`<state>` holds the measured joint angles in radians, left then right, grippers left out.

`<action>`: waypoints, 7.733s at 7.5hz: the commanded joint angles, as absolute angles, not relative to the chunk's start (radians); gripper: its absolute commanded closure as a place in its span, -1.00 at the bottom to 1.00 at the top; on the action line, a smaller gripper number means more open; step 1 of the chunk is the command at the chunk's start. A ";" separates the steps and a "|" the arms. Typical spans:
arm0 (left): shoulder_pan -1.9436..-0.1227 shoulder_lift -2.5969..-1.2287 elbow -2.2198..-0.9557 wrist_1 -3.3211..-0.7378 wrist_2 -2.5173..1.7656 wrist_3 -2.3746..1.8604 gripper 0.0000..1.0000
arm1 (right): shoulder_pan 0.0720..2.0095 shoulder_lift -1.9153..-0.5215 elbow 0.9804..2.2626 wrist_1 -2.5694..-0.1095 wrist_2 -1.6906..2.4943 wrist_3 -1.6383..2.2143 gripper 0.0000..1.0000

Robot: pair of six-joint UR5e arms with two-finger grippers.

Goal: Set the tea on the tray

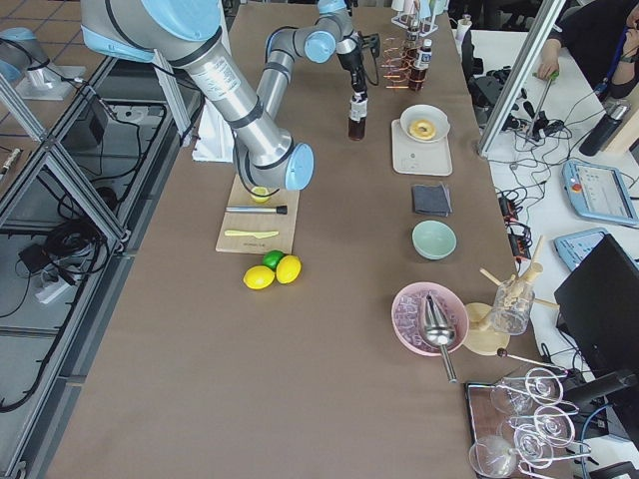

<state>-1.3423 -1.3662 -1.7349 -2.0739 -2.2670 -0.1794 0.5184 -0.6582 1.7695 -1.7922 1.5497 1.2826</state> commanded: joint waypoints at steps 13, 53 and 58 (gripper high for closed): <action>-1.362 -1.335 -1.732 -2.072 -2.335 -0.187 -0.99 | 0.815 -0.521 1.186 -1.407 1.707 1.140 1.00; -1.629 -1.497 -1.657 -1.302 -2.329 0.330 -0.99 | 1.537 -1.681 1.690 -1.723 2.275 -0.193 -1.00; -1.635 -1.497 -1.660 -1.304 -2.329 0.331 -0.99 | 1.537 -1.684 1.693 -1.723 2.276 -0.192 -1.00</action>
